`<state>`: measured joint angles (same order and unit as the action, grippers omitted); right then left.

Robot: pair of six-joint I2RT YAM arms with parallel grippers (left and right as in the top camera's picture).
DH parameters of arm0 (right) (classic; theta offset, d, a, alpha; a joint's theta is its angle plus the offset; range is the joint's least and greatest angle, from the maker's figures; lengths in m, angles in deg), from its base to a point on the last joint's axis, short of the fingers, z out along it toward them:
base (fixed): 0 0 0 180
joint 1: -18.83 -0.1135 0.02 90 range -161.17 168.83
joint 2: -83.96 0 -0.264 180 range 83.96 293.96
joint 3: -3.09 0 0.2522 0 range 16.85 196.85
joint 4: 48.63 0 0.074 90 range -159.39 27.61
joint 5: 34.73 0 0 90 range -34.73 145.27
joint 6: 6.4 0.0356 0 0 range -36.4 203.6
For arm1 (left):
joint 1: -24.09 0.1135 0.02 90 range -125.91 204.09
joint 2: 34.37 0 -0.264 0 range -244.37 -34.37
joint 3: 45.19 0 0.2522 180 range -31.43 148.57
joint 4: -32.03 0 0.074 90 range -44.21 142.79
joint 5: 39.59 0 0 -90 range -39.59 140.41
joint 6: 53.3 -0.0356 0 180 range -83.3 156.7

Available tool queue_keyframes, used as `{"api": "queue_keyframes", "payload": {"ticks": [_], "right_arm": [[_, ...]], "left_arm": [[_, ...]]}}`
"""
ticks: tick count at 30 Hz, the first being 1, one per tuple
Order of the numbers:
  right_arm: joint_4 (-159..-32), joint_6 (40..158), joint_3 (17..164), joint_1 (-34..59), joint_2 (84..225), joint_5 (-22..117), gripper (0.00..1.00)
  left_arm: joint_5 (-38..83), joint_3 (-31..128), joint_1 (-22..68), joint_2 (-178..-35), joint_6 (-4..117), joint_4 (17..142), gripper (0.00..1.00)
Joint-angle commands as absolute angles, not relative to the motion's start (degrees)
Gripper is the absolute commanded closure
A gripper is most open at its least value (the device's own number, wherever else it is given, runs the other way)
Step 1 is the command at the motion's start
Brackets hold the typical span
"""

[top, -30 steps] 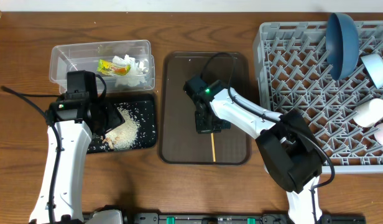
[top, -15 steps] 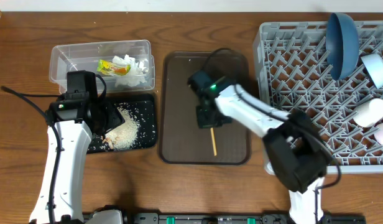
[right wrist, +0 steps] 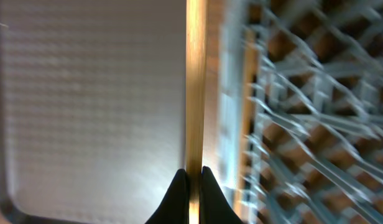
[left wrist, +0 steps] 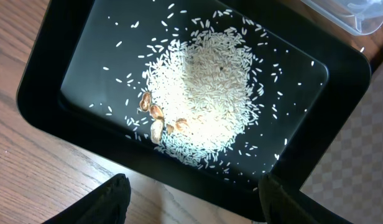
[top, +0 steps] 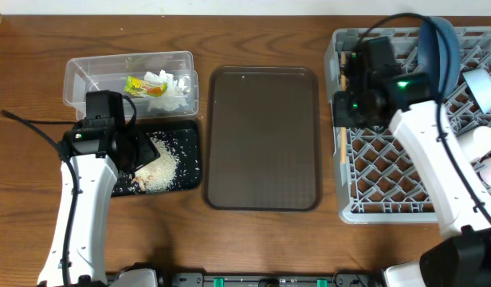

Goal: Sort waste into correct bins and load items into the dishwasher rack
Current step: 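Carry the second chopstick into the dish rack and release it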

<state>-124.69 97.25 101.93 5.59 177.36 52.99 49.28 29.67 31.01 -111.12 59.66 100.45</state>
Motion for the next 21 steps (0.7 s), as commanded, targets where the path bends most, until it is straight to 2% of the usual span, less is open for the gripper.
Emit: {"api": "queue_keyframes", "payload": {"ticks": [1,7,18,21], "right_arm": [[-126.51,91.94,101.58,8.96,178.65,53.75,0.99],[-127.95,90.54,99.88,11.76,182.98,53.71,0.99],[-127.60,90.34,99.57,10.86,192.92,51.76,0.98],[-127.58,90.34,99.57,10.88,194.08,51.52,0.93]], "left_arm": [[49.59,29.04,31.19,-110.36,60.43,100.60,0.30],[49.57,29.04,31.19,-110.36,60.43,100.60,0.30],[49.57,29.04,31.19,-110.36,60.43,100.60,0.30],[49.59,29.04,31.19,-110.36,60.43,100.60,0.30]]}}
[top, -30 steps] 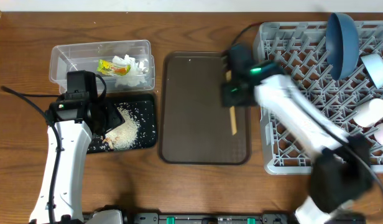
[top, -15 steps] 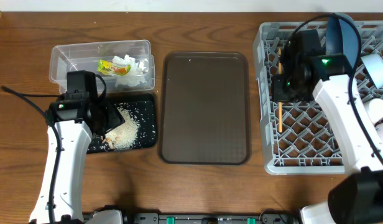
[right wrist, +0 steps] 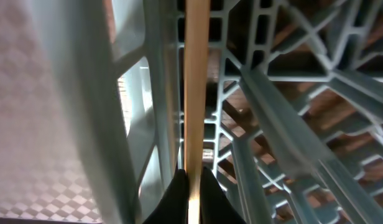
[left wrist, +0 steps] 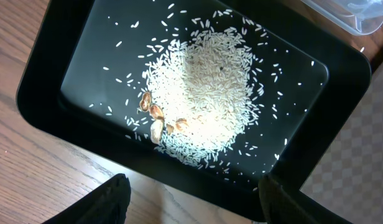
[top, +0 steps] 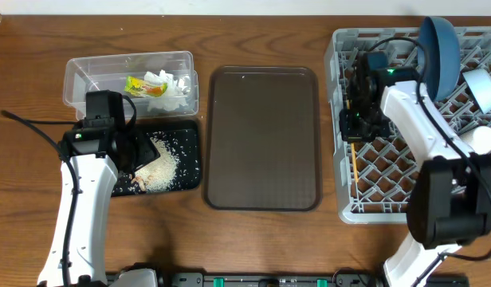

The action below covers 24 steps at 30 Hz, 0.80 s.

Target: Sort waste into correct bins and load items into the dishwasher rack

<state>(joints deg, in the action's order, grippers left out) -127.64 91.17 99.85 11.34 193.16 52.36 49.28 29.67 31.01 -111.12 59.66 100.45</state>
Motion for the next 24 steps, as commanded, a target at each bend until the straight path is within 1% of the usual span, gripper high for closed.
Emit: {"api": "queue_keyframes", "payload": {"ticks": [1,7,13,15,16,18,20,22,23,24], "right_arm": [[-127.58,90.34,99.57,10.88,194.21,51.50,0.90],[-127.60,90.34,99.57,10.88,194.21,51.35,0.80],[-128.17,90.15,100.12,10.92,190.63,50.69,0.76],[-126.92,90.15,100.09,11.06,187.66,50.72,0.74],[-125.87,90.15,100.09,11.23,185.97,50.72,0.72],[-123.80,90.17,100.09,11.41,183.15,50.72,0.59],[-121.15,90.19,100.09,11.43,180.51,50.26,0.42],[-118.31,90.17,100.09,11.43,178.87,48.62,0.16],[-116.80,90.12,100.09,11.41,178.37,47.85,0.10],[-115.73,89.93,100.09,11.38,178.13,47.33,0.07]], "left_arm": [[49.57,29.04,31.19,-110.36,60.43,100.60,0.30],[49.57,29.04,31.19,-110.36,60.43,100.60,0.30],[48.65,29.06,31.03,-110.34,60.34,100.34,0.30],[46.03,29.06,30.68,-110.36,59.29,99.22,0.30],[44.30,29.06,30.20,-110.36,58.55,98.26,0.30],[42.11,29.06,28.91,-110.34,57.74,96.34,0.30],[41.85,29.06,26.60,-110.34,57.37,94.04,0.30],[41.87,29.06,23.58,-110.36,56.08,91.68,0.30],[41.87,29.06,21.72,-110.36,55.07,90.57,0.30],[41.87,29.06,20.02,-110.36,53.92,89.78,0.30]]}}
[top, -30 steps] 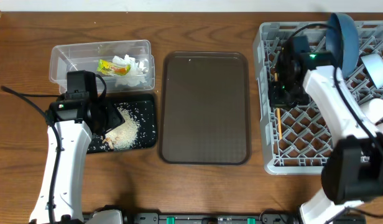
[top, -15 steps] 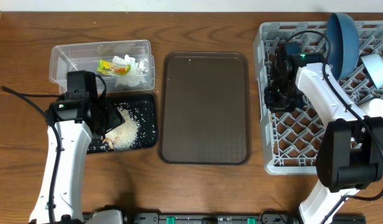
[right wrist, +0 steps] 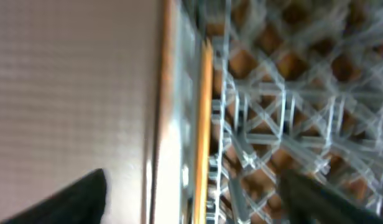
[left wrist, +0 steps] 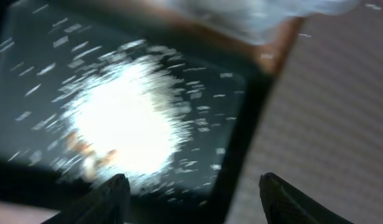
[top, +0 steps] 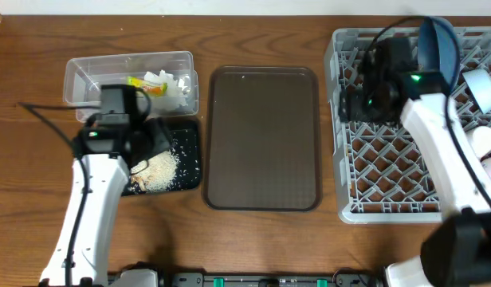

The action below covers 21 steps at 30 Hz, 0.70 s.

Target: Sort waste into correct bins and load items into the dishwasher rack

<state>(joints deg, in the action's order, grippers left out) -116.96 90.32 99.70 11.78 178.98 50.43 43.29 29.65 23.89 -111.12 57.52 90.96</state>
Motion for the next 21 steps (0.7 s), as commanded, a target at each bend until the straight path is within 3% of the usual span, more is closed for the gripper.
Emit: {"api": "queue_keyframes", "payload": {"ticks": [1,7,15,21], "right_arm": [[-114.90,89.34,100.09,11.36,178.02,46.30,0.06],[-116.04,88.92,100.09,13.42,177.89,43.98,0.01],[-123.99,89.38,99.83,15.82,176.86,44.33,0.01],[-120.87,91.48,93.58,15.71,171.79,45.91,0.01]], "left_arm": [[41.87,29.06,18.07,-110.36,52.43,89.19,0.30],[42.11,29.06,10.62,-111.23,46.31,94.41,0.30],[42.24,29.06,12.76,-109.64,47.07,103.64,0.30],[43.62,27.60,12.83,-101.03,48.60,103.61,0.30]]}}
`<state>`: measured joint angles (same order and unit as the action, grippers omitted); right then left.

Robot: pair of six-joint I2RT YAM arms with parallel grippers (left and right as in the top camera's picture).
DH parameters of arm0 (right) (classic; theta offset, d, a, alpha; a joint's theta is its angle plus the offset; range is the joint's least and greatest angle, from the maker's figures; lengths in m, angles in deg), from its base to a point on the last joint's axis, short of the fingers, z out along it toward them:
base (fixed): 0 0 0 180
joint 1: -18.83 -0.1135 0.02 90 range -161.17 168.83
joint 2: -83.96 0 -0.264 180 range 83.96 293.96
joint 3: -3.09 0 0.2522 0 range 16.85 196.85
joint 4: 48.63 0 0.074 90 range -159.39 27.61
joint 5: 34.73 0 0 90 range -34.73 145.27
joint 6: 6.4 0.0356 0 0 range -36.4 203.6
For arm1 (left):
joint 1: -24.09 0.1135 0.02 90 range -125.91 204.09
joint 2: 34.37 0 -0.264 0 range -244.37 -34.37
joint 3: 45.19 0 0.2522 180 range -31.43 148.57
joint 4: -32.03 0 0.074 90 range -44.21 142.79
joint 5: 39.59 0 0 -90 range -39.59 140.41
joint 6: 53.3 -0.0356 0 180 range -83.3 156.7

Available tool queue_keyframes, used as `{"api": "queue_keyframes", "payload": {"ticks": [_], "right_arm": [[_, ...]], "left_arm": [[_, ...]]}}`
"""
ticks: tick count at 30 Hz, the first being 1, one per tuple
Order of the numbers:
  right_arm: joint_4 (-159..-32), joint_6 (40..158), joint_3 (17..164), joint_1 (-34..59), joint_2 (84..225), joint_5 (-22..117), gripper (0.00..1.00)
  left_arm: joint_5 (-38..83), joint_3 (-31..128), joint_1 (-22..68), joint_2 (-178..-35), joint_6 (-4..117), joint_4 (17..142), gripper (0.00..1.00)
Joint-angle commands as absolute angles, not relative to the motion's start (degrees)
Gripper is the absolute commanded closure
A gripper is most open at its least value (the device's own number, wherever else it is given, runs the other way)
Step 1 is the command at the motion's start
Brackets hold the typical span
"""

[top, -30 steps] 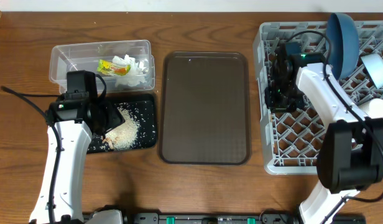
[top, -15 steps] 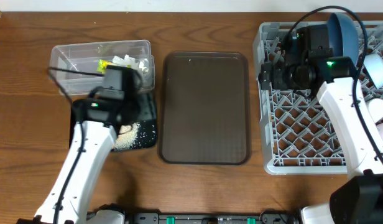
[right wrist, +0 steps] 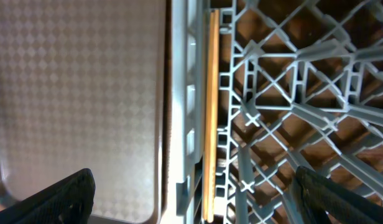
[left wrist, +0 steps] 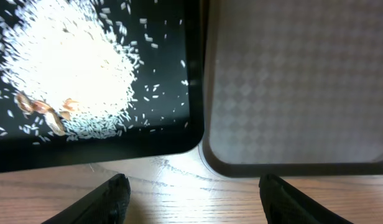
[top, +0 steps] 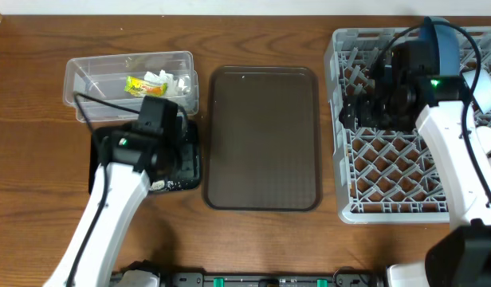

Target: Sort waste into correct bins and load items into the dishwasher rack

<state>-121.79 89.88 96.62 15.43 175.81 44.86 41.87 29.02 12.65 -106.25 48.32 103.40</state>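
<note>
A grey dishwasher rack (top: 405, 151) stands at the right, holding a blue bowl (top: 441, 44) and white cups (top: 485, 88). A wooden chopstick (right wrist: 211, 112) lies along the inside of the rack's (right wrist: 291, 93) left wall. My right gripper (right wrist: 194, 199) hangs open above that wall with nothing in it, seen from overhead near the rack's left part (top: 373, 108). My left gripper (left wrist: 194, 199) is open and empty over bare wood, at the corner where the black tray (left wrist: 193, 74) of rice (left wrist: 67, 62) meets the brown tray (left wrist: 291, 93).
The brown tray (top: 265, 135) in the middle holds nothing. A clear bin (top: 134, 80) with wrappers stands at the back left, behind the black tray (top: 190, 163). A few nut shells (left wrist: 42, 109) lie at the edge of the rice.
My left arm has moved right, from over the rice to the black tray's front right corner beside the brown tray. The right gripper is still open above the chopstick in the rack.
My right gripper was shut on the chopstick beside the rack's left wall, then held it down inside the rack. Then it was open, with the chopstick left lying in the rack. My left gripper stayed open over the rice, then shifted right toward the brown tray.
</note>
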Motion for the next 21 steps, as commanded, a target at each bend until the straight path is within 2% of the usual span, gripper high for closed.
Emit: {"api": "queue_keyframes", "payload": {"ticks": [1,7,12,21], "right_arm": [[-119.32,91.74,91.24,15.47,169.78,46.28,0.01],[-107.80,91.92,74.63,13.77,153.80,47.11,0.01],[-102.92,93.51,63.20,13.55,138.22,51.87,0.01],[-105.22,93.42,57.06,13.55,126.54,51.85,0.01]], "left_arm": [[45.15,26.90,12.83,-98.53,49.44,103.59,0.30],[48.47,20.41,12.83,-81.84,50.07,103.40,0.30],[48.50,15.62,12.83,-69.47,50.09,103.40,0.30],[48.50,15.44,12.83,-64.35,50.07,103.61,0.30]]}}
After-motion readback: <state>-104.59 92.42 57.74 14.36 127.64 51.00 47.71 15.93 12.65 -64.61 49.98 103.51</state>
